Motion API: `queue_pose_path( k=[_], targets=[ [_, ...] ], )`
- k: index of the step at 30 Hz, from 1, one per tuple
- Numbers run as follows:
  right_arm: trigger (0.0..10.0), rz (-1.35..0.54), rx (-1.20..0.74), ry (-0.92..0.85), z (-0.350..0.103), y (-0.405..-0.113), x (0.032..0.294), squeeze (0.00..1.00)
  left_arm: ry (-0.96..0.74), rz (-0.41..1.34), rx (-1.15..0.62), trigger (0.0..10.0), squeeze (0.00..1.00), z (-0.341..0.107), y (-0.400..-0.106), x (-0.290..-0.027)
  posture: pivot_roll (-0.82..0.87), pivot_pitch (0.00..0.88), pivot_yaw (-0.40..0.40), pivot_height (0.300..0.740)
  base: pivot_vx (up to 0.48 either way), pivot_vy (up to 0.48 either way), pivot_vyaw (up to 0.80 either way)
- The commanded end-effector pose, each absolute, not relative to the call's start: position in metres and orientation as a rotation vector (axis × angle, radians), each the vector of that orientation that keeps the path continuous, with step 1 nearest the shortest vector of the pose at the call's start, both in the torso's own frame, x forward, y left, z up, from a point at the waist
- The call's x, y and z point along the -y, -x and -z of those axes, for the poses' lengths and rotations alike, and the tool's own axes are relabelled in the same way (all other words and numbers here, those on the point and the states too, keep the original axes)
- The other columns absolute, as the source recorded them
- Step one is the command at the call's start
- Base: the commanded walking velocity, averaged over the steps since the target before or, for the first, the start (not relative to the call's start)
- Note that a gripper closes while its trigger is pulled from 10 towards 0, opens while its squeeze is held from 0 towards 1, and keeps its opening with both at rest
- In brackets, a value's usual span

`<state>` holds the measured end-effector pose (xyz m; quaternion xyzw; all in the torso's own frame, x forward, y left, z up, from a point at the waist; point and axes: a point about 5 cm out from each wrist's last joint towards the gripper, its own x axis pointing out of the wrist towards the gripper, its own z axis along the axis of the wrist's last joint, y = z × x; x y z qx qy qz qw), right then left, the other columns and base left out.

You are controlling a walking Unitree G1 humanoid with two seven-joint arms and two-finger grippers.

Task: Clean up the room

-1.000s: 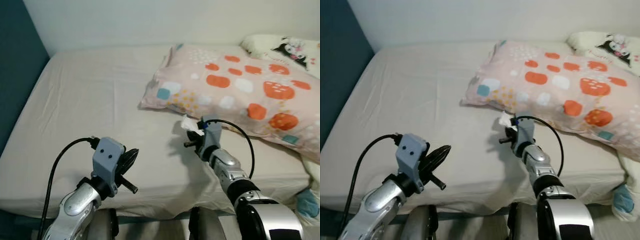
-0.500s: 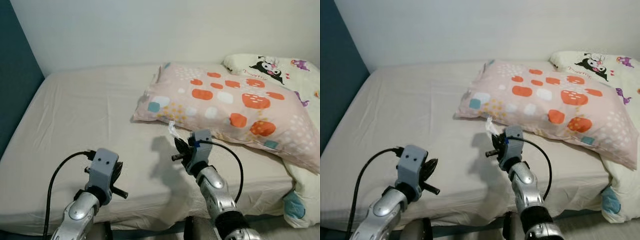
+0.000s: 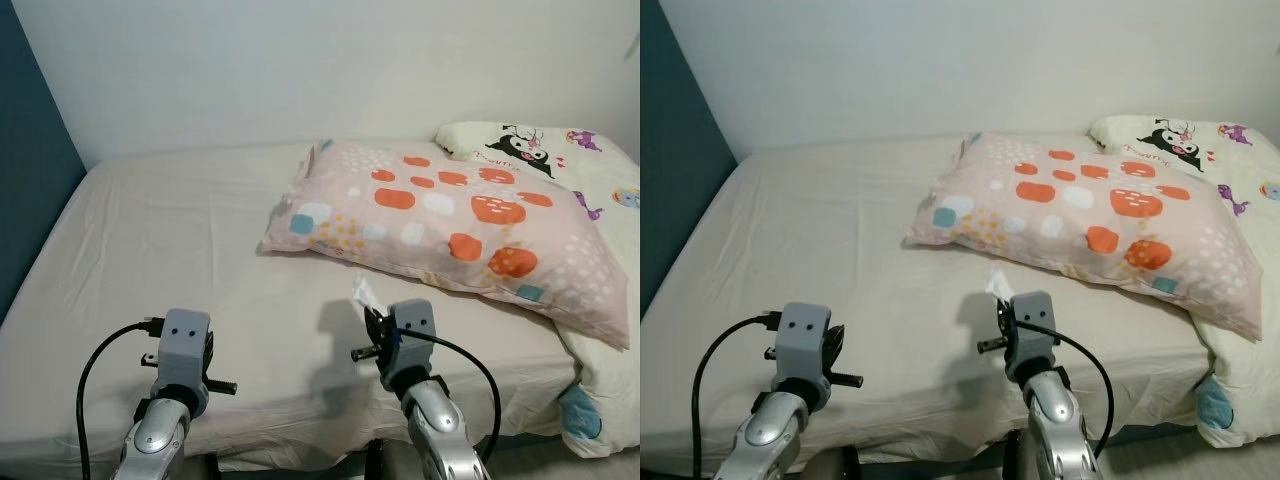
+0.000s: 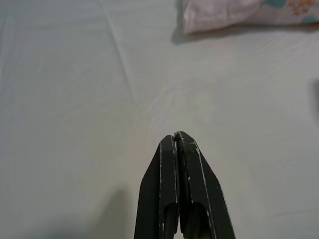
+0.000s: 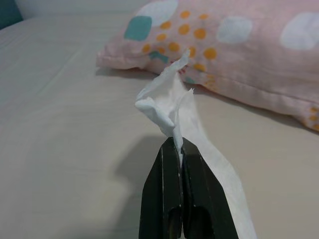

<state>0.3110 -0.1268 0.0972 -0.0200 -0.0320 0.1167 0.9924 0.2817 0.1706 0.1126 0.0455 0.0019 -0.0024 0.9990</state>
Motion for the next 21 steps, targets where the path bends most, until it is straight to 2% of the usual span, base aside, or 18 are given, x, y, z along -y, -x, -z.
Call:
queue_pose_path(
  k=[1, 21],
  targets=[
    [10.0, -0.235, 0.057, 0.043, -0.0972, -0.3089, 0.1242, 0.00, -0.092, 0.001, -0.011, 10.0, 0.00, -0.1091, -0.2812, -0.1680, 0.02, 0.140, -0.065, 0.608, 0.000, 0.000, 0.00],
    [10.0, -0.227, 0.033, 0.037, -0.1002, -0.3044, 0.1210, 0.00, -0.096, 0.021, 0.006, 10.0, 0.00, -0.1087, -0.2813, -0.1630, 0.02, 0.143, -0.064, 0.658, 0.000, 0.000, 0.00]
  ],
)
